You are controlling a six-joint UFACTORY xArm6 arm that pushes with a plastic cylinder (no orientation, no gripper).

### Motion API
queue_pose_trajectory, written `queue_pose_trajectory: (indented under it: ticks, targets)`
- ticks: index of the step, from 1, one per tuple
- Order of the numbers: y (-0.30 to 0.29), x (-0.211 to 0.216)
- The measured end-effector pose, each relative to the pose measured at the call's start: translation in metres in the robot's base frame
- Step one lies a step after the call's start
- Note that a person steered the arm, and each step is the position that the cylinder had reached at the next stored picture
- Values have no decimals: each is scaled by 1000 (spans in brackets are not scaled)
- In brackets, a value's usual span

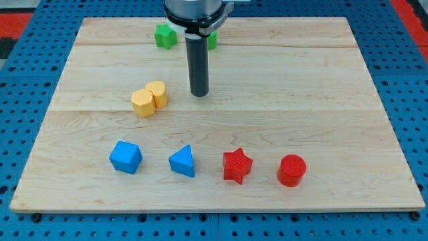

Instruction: Move the yellow heart to the bottom left side of the board

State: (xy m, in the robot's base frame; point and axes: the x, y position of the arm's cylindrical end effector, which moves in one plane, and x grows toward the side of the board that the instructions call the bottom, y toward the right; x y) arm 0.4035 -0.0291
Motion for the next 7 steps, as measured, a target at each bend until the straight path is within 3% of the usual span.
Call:
queue_pose_trajectory:
  ticks: [3, 6, 7]
  targets:
    - [-5, -1]
    - [-125, 1]
    - [-140, 14]
